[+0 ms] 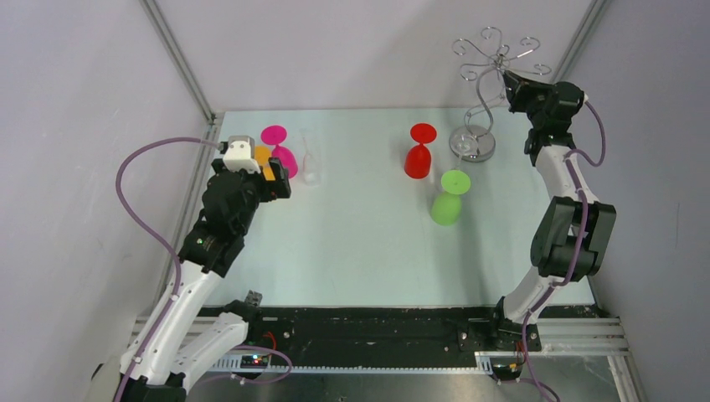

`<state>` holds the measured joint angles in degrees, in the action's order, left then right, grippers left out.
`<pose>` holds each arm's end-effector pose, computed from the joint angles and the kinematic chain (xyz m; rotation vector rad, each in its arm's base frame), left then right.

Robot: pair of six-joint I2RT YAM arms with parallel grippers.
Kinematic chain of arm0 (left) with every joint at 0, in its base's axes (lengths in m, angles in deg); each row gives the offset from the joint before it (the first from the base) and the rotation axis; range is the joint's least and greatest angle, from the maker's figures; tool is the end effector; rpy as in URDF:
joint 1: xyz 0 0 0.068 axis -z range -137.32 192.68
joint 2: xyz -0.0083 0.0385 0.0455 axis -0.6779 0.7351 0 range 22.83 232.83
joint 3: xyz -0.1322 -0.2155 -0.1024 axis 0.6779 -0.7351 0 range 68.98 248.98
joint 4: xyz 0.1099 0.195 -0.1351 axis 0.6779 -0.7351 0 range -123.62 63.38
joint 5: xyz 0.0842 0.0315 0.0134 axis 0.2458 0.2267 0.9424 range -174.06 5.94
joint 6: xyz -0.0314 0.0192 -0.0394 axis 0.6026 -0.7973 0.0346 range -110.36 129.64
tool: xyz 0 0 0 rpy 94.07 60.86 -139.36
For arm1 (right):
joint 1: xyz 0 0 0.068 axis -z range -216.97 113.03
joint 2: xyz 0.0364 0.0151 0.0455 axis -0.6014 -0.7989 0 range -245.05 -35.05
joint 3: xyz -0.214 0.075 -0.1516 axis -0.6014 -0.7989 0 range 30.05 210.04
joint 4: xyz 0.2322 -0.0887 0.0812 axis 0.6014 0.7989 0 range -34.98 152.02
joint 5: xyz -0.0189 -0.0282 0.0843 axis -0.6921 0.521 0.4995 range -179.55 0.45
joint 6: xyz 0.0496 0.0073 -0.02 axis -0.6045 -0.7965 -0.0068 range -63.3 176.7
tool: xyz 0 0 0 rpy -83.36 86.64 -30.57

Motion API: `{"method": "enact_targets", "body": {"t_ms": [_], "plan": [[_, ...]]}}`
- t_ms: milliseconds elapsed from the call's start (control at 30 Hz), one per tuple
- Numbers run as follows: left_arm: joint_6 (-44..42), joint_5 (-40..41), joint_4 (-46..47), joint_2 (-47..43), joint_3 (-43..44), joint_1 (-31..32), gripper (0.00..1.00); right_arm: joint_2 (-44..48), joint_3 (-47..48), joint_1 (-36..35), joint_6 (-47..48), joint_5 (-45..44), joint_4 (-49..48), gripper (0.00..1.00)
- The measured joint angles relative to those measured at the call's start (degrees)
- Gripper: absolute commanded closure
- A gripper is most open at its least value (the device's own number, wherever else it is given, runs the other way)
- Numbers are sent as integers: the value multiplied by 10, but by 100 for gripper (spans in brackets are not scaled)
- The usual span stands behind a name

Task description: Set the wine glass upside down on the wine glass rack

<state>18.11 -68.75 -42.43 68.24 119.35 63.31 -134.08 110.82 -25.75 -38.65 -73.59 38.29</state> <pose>0.1717 -0.0546 0.3620 -0.0080 1.7553 -0.1352 0.4150 -0.0723 0.3516 1.2651 1.2429 1.3292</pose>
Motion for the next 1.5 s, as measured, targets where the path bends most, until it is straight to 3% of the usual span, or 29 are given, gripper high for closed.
{"method": "enact_targets", "body": {"t_ms": [567,1500], "plan": [[0,0,0,1,0,0,2,-38,98,-29,27,-11,80,100],[0,0,0,1,0,0,2,-58,113,-29,26,-4,43,100]]}}
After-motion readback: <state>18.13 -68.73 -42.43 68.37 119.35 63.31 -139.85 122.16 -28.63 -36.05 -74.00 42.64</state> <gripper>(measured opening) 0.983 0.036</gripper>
